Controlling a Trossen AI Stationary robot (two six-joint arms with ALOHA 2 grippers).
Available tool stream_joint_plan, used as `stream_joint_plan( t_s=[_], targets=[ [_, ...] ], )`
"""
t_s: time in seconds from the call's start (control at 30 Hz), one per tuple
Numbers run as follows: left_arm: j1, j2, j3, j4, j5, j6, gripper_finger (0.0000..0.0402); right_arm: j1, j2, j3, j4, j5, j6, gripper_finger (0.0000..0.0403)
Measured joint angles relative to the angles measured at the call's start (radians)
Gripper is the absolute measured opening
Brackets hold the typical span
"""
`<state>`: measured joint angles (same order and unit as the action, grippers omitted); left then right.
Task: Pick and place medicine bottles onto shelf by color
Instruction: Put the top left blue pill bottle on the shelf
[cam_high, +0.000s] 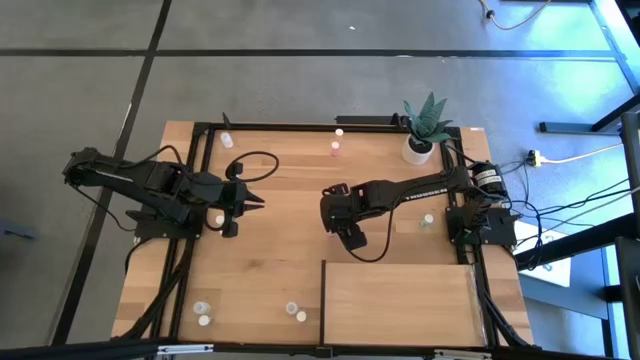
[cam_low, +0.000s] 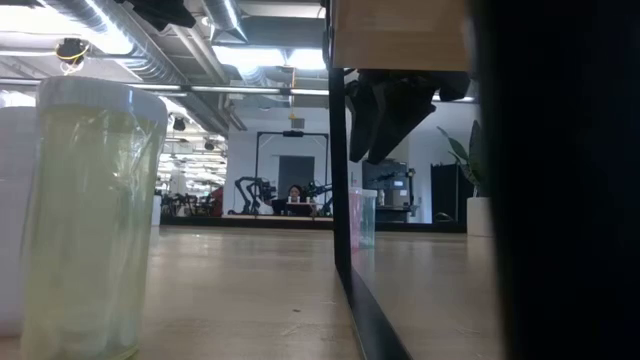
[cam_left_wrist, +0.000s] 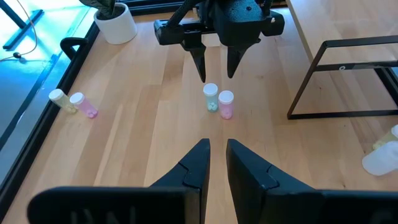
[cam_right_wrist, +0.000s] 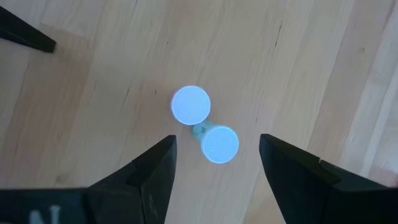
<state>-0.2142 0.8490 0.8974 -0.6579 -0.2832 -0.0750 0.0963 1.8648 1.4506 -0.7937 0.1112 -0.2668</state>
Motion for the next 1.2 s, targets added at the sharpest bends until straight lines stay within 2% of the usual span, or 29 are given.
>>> stream_joint_plan(
  t_s=[0.3, 0.63, 0.9, 1.2],
  targets=[
    [0.000, 0.000, 0.000, 0.000, 0.000, 0.000, 0.0047, -0.006, 0.000, 0.000, -0.005, 0.001, 0.006, 0.0243],
    [0.000, 0.000, 0.000, 0.000, 0.000, 0.000, 0.0047, -0.015, 0.000, 0.000, -0.017, 0.001, 0.027, 0.0324],
    [0.000, 0.000, 0.000, 0.000, 0.000, 0.000, 0.0047, -0.017, 0.000, 0.000, -0.042, -0.007, 0.075, 0.0328],
    [0.000, 0.000, 0.000, 0.000, 0.000, 0.000, 0.0047, -0.042, 0.028, -0.001, -0.028, -0.060, 0.052, 0.0328]
  ],
)
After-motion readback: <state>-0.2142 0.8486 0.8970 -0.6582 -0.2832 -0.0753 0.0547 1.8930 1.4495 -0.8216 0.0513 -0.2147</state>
